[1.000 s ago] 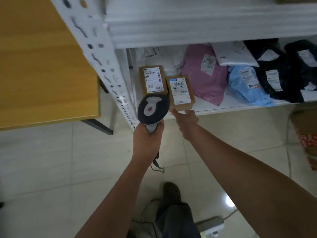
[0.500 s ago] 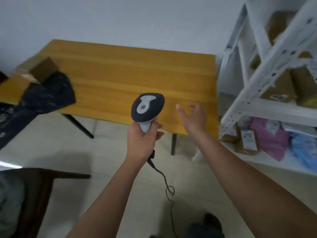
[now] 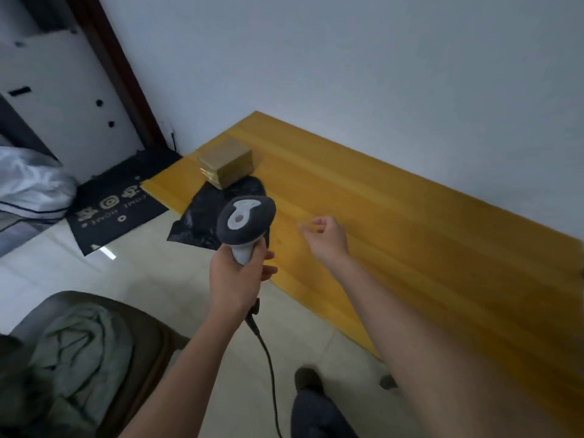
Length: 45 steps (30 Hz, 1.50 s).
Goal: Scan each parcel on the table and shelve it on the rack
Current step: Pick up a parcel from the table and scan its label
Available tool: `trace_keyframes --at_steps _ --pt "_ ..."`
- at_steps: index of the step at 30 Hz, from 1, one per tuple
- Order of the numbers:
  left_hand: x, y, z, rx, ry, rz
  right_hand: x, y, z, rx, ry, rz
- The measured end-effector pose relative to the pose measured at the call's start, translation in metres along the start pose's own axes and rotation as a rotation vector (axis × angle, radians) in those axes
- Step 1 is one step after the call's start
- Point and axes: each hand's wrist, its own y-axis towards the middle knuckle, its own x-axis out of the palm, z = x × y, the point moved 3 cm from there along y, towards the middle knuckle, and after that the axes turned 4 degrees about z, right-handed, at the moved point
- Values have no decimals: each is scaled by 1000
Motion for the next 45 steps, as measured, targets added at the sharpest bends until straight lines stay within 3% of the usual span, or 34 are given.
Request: trace_keyframes --at_steps 4,7,10,17,23,32,41,43,45 --pt "10 76 -17 -71 1 97 57 80 -32 -124 -174 -159" --pt "14 123 -27 -130 -5 156 94 133 -74 -354 -392 -288" --pt "15 164 -39 -171 -4 212 141 178 -121 -569 -560 -345" --pt "3 222 -65 -193 2 252 240 235 -185 -851 -974 -458" --pt "-3 251 -84 -211 24 230 273 265 -183 -863 -1345 -543" --pt "3 248 -79 -242 5 157 244 303 -184 -636 -1346 -511" --pt "16 249 -89 -204 2 112 242 332 -172 -716 -1283 -469" --pt "16 247 -91 -214 0 134 228 328 -167 -689 -1187 -429" --pt "17 245 -89 -218 -1 136 196 320 -155 -549 -921 -336"
